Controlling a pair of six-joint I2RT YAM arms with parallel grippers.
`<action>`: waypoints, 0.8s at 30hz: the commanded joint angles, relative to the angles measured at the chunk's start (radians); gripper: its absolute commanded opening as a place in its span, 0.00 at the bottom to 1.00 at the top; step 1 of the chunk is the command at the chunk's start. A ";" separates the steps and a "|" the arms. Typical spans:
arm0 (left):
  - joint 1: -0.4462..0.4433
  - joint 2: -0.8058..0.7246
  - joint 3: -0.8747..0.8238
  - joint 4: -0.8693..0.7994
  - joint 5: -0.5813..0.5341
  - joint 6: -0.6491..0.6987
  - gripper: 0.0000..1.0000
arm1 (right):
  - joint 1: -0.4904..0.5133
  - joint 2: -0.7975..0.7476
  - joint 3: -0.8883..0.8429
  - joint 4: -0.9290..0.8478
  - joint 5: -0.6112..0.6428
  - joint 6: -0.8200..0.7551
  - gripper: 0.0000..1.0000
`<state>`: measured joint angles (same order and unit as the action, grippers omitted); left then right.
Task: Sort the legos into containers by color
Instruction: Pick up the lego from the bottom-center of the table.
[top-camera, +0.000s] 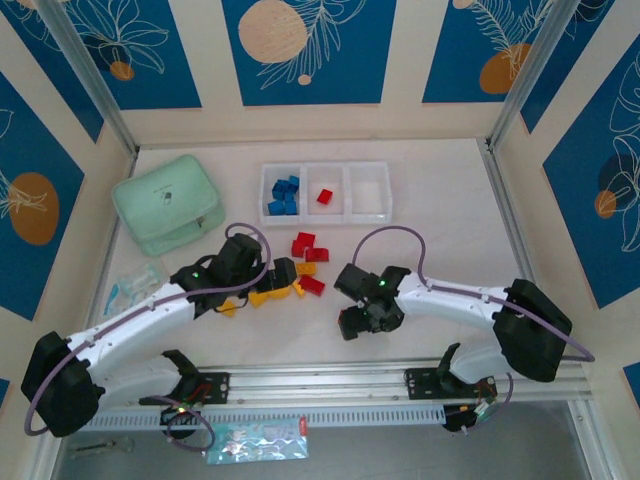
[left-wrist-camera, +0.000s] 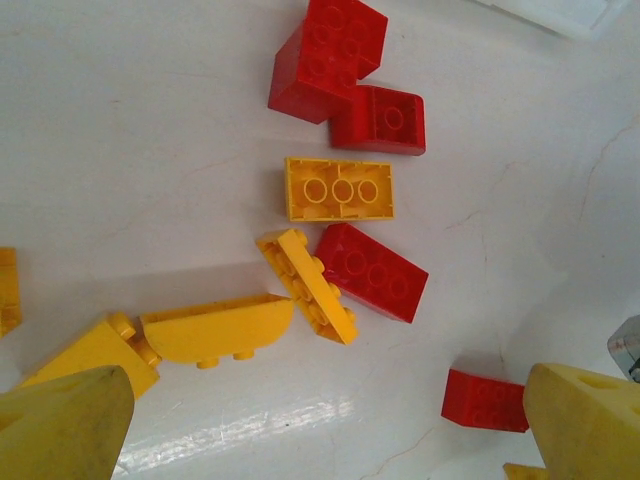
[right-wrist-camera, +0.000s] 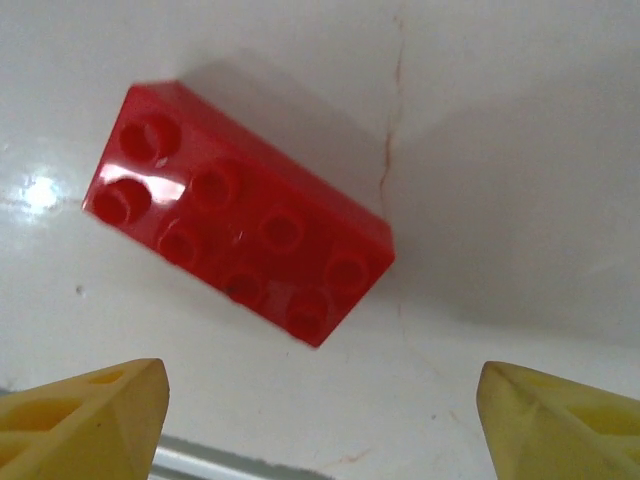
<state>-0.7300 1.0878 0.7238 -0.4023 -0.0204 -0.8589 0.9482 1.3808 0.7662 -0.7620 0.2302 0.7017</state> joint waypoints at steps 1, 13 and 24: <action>-0.008 0.023 0.035 -0.024 -0.023 0.011 1.00 | -0.022 0.038 0.033 0.033 0.008 -0.049 0.81; -0.008 0.052 0.049 -0.029 -0.030 0.023 1.00 | -0.088 0.108 0.049 0.118 0.021 -0.143 0.69; -0.006 0.056 0.058 -0.029 -0.039 0.028 1.00 | -0.089 0.207 0.110 0.113 0.065 -0.177 0.49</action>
<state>-0.7300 1.1366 0.7490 -0.4118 -0.0395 -0.8551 0.8597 1.5768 0.8547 -0.6506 0.2848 0.5343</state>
